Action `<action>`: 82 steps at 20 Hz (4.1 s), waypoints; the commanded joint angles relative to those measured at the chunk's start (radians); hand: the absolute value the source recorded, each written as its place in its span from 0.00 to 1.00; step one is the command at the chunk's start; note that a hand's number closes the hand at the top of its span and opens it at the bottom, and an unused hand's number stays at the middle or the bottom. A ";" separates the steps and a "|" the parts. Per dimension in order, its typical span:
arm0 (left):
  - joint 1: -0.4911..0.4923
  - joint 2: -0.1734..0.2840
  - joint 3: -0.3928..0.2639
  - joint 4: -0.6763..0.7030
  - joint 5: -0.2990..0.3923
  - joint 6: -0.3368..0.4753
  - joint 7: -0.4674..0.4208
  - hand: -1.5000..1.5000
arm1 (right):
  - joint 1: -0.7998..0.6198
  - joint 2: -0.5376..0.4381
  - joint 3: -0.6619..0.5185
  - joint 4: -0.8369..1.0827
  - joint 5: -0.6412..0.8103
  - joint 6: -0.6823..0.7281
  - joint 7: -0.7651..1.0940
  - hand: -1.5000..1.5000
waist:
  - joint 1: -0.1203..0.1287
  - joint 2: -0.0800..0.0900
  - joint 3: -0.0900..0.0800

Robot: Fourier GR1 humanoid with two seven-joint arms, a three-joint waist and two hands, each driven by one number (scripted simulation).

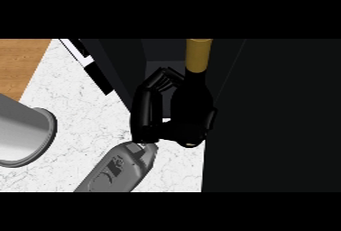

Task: Pick up the wine, place it into the cabinet and close the cabinet

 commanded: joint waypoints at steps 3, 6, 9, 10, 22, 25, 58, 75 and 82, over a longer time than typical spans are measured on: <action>0.003 0.000 0.070 0.060 0.057 -0.045 -0.077 1.00 | 0.066 0.007 -0.016 -0.140 -0.097 -0.001 0.039 0.00 | 0.008 -0.001 0.000; 0.042 0.000 0.010 0.106 0.078 -0.031 -0.143 1.00 | 0.047 0.019 0.015 -0.156 -0.065 -0.021 0.054 0.00 | 0.005 -0.001 0.000; 0.040 0.000 -0.027 0.185 0.031 0.003 -0.210 1.00 | 0.005 0.003 0.006 -0.103 -0.064 -0.014 0.045 0.00 | 0.004 0.001 0.000; 0.059 0.000 -0.005 0.143 0.027 -0.027 -0.160 1.00 | 0.052 0.000 -0.023 -0.138 -0.112 -0.001 0.043 0.00 | 0.008 -0.001 0.000; -0.024 0.000 0.091 0.348 0.092 -0.049 -0.318 1.00 | 0.043 0.012 0.018 -0.115 -0.048 -0.020 0.024 0.00 | 0.008 0.000 0.000; 0.006 0.000 0.118 0.398 0.114 -0.078 -0.397 1.00 | 0.053 0.011 0.020 -0.157 -0.076 -0.036 0.061 0.00 | 0.005 0.000 0.000; -0.468 0.031 0.402 1.043 0.201 -0.181 -0.593 1.00 | 0.035 0.013 0.002 -0.047 -0.086 -0.001 -0.024 0.00 | -0.011 0.007 0.000; -0.536 0.001 0.564 1.247 0.333 -0.283 -0.715 1.00 | 0.007 0.023 0.033 -0.057 -0.094 -0.007 -0.009 0.00 | -0.041 0.020 -0.001; -0.579 0.009 0.572 1.301 0.328 -0.270 -0.705 1.00 | 0.043 0.025 0.069 -0.110 -0.074 -0.014 0.024 0.00 | -0.039 0.015 -0.001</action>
